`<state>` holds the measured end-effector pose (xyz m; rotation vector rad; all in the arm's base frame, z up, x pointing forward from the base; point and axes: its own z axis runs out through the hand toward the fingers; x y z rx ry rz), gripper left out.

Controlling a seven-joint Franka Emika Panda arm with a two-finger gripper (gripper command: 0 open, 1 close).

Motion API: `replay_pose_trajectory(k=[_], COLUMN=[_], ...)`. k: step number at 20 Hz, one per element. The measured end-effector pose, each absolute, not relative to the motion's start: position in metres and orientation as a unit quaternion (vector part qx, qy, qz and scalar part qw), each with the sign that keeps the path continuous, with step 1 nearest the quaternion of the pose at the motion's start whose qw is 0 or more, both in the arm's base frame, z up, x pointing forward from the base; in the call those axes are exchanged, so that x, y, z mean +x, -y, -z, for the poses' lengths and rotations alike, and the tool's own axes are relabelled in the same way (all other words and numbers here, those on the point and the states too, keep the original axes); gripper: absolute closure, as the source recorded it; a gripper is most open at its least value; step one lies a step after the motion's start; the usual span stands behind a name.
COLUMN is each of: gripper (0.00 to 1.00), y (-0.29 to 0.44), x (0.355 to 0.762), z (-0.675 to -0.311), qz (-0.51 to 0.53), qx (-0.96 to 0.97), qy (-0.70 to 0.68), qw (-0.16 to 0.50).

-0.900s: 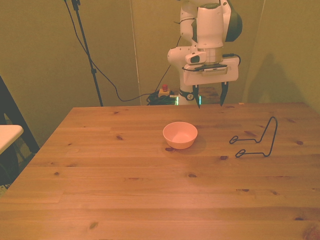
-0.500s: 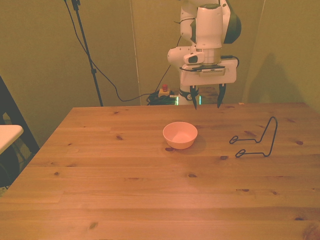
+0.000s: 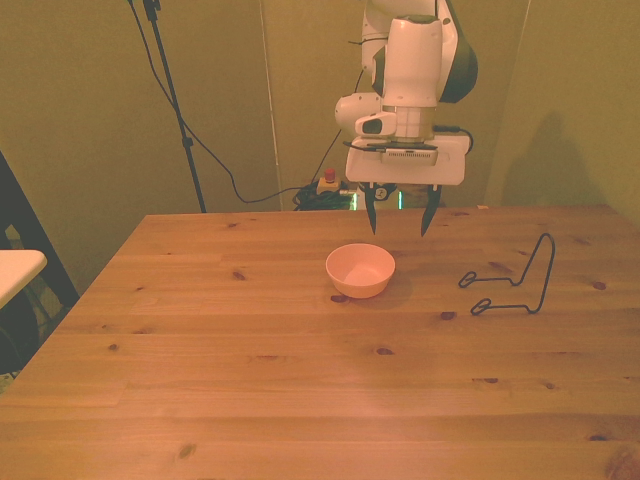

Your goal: Load the bowl

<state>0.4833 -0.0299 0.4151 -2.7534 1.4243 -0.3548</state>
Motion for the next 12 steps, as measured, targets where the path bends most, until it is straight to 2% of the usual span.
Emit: replay_pose_trajectory(k=[7,8,12], gripper=[0.0,1.0,1.0], y=[0.03,0.031,0.036], x=[0.512,0.513,0.514], z=[-0.368,-0.364,-0.359], qz=[0.102,0.1,0.097], qx=[-0.875,-0.874,-0.872], qy=[-0.473,-0.475,-0.48], qw=[0.003,0.0,-0.003])
